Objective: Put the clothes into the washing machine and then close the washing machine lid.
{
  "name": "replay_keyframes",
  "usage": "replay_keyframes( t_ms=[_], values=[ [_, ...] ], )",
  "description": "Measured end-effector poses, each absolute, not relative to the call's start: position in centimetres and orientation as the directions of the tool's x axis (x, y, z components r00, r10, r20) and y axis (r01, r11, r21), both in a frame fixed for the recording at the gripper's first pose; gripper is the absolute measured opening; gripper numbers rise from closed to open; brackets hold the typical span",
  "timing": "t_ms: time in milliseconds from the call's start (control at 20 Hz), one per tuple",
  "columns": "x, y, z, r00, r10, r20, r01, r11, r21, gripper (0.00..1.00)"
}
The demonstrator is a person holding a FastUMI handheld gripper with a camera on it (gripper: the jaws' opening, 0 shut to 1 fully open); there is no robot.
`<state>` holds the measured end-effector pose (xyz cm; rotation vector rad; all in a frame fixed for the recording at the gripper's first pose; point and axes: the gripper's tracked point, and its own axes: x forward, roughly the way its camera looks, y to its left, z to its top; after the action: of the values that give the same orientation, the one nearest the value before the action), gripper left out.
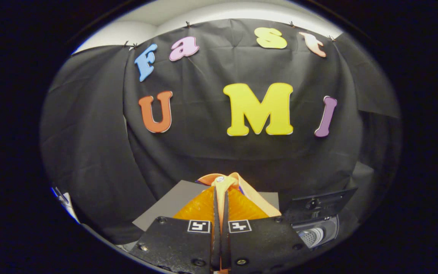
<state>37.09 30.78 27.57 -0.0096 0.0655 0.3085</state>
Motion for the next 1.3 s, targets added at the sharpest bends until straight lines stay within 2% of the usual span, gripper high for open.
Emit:
replay_keyframes(
  t_ms=[250,600,1000,1300],
  values=[
    [33.8,26.8,32.2,0.962,0.269,0.033,-0.27,0.963,0.001,0.04],
    [31.9,17.8,35.1,0.978,0.186,0.095,-0.188,0.982,0.017,0.04],
    [33.8,5.5,34.5,0.992,0.081,0.092,-0.084,0.996,0.025,0.04],
    [37.7,-0.6,31.1,0.998,0.055,0.028,-0.057,0.997,0.053,0.04]
  ],
)
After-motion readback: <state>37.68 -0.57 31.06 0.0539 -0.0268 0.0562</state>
